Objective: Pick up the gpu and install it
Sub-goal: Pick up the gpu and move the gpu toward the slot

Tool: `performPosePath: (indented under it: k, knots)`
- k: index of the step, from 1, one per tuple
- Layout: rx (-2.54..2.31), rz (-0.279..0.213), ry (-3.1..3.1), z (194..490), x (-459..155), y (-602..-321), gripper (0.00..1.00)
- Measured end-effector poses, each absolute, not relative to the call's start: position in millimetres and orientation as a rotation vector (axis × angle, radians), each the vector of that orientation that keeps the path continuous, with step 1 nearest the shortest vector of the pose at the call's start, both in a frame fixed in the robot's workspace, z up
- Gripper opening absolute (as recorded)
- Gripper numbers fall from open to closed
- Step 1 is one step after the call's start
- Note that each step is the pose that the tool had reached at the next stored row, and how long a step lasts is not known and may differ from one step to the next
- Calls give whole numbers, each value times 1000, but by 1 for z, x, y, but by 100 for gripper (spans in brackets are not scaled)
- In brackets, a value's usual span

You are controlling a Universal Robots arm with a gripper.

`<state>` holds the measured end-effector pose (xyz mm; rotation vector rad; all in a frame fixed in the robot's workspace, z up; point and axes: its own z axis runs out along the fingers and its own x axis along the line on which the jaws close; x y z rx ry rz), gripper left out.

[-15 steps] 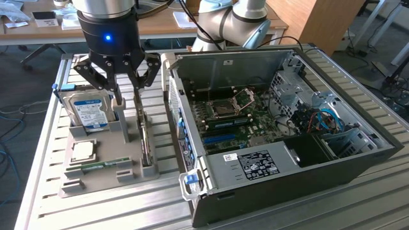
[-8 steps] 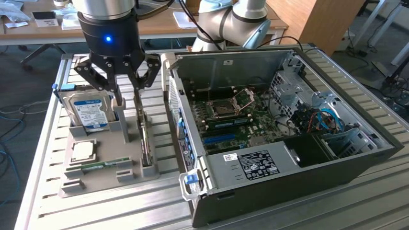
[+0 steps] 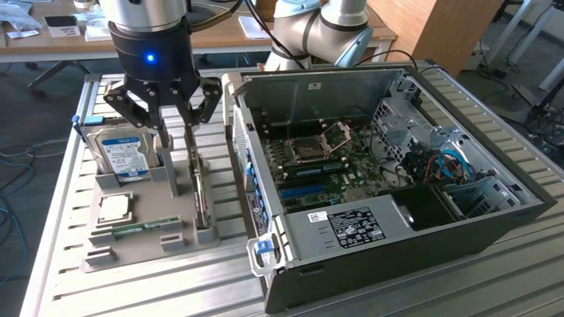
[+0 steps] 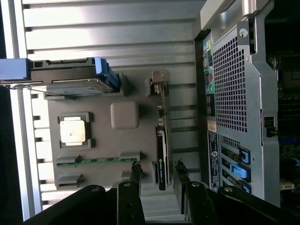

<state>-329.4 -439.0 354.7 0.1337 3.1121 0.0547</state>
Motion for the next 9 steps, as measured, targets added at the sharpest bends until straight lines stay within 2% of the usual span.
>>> performPosePath:
  k: [9]
  knots:
    - [134, 56, 3112, 351, -329, -439, 42]
